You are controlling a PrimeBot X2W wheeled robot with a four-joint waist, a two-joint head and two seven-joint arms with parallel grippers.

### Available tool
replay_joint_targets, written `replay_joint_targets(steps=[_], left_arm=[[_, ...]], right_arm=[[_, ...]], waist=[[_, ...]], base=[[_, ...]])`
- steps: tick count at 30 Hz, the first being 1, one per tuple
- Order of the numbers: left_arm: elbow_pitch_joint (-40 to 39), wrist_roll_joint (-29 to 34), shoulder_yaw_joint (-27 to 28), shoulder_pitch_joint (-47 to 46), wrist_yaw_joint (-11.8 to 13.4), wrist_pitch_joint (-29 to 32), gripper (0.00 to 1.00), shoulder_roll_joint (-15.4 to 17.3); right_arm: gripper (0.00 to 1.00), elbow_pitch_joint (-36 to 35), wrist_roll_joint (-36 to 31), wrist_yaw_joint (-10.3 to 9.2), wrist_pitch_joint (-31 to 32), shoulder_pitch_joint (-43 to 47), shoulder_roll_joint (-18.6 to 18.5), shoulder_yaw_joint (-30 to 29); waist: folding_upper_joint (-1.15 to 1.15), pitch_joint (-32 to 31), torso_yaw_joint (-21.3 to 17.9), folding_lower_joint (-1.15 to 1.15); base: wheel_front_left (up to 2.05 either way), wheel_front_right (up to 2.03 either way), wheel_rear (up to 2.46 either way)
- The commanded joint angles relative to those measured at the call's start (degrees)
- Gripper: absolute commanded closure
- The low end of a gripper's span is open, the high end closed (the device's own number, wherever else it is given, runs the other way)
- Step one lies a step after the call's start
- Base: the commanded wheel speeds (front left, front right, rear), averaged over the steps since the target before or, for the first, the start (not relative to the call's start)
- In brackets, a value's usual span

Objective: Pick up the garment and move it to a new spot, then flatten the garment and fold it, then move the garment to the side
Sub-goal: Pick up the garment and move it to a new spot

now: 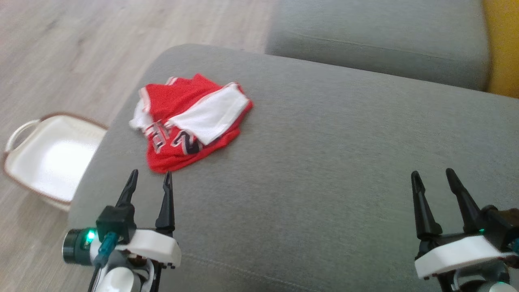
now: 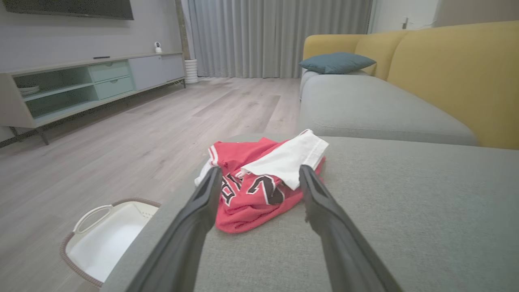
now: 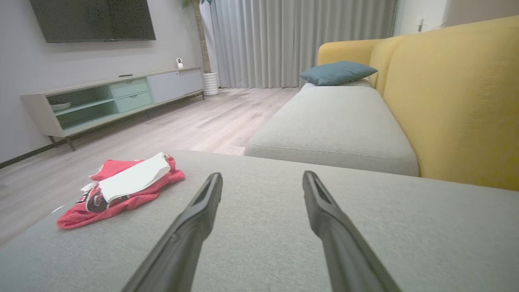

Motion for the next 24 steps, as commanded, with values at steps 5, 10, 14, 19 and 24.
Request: replay_joint_targets(steps=[5, 10, 14, 19, 24], left_arm=[[-1.99, -0.33, 1.96, -4.23, -0.31, -1.3, 0.0, 0.82], [-2.14, -0.27, 1.89, -4.82, -0.52, -1.75, 0.0, 0.53], [-2.27, -0.1, 1.96, -5.65, -0.41, -1.99, 0.0, -0.08], [-2.14, -0.01, 2.27, -8.7, -0.42, -2.15, 0.0, -1.87], [0.26, -0.05, 2.45, -14.86, -2.07, -2.17, 0.0, -4.22]], right_arm=[[0.0, -2.88, -0.17, 0.37, 0.58, -2.79, -0.4, 1.65], [0.0, -3.31, -0.55, 0.37, 1.14, -3.3, -0.42, 1.37], [0.0, -4.24, -0.83, 0.37, 1.88, -4.02, -0.94, 1.39], [0.0, -6.69, -0.86, 0.37, 3.67, -6.17, -2.87, 1.39], [0.0, -9.61, -0.58, 0.37, 5.59, -8.89, -5.51, 0.28]], waist=[[0.0, 0.95, 5.6, 0.0], [0.0, 1.9, 7.27, 0.0], [0.0, 3.81, 7.54, 0.0], [0.0, 9.55, 6.25, 0.0], [0.0, 17.02, 3.98, 0.0]], base=[[0.0, 0.0, 0.0], [0.0, 0.0, 0.0], [0.0, 0.0, 0.0], [0.0, 0.0, 0.0], [0.0, 0.0, 0.0]])
